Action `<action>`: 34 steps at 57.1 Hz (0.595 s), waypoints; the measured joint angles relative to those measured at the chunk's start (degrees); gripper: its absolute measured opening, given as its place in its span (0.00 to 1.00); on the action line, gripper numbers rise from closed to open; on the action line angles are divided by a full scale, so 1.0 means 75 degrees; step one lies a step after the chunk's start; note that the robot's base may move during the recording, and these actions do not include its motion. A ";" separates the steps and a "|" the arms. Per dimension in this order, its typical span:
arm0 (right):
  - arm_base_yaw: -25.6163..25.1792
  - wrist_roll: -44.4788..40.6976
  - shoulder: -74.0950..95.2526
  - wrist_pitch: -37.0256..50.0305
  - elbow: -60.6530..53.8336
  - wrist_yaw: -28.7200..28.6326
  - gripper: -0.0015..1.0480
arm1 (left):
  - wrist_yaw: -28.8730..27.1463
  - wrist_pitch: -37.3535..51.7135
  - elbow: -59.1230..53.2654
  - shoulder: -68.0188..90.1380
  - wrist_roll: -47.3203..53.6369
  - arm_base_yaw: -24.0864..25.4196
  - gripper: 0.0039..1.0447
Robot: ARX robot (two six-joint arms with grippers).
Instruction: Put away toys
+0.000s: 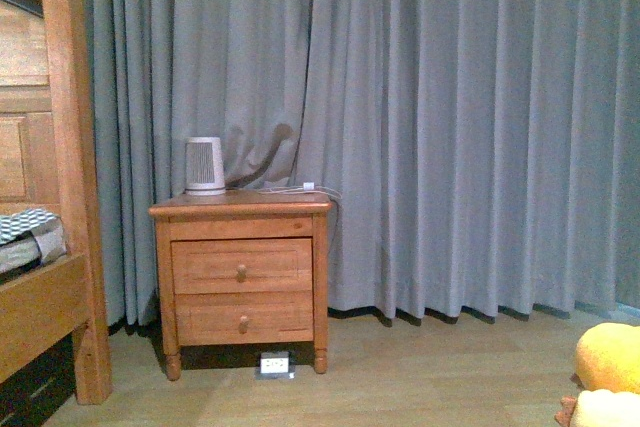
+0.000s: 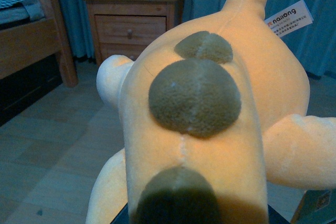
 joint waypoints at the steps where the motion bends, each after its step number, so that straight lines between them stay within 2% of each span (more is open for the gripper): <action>1: 0.0000 0.0000 0.0000 0.0000 0.0000 0.0000 0.16 | 0.0000 0.0000 0.0000 0.0000 0.0000 0.0000 0.95; 34: 0.0000 0.0000 0.0000 0.0000 0.0000 0.0003 0.16 | 0.0000 0.0000 0.0000 0.0000 0.0000 0.0003 0.95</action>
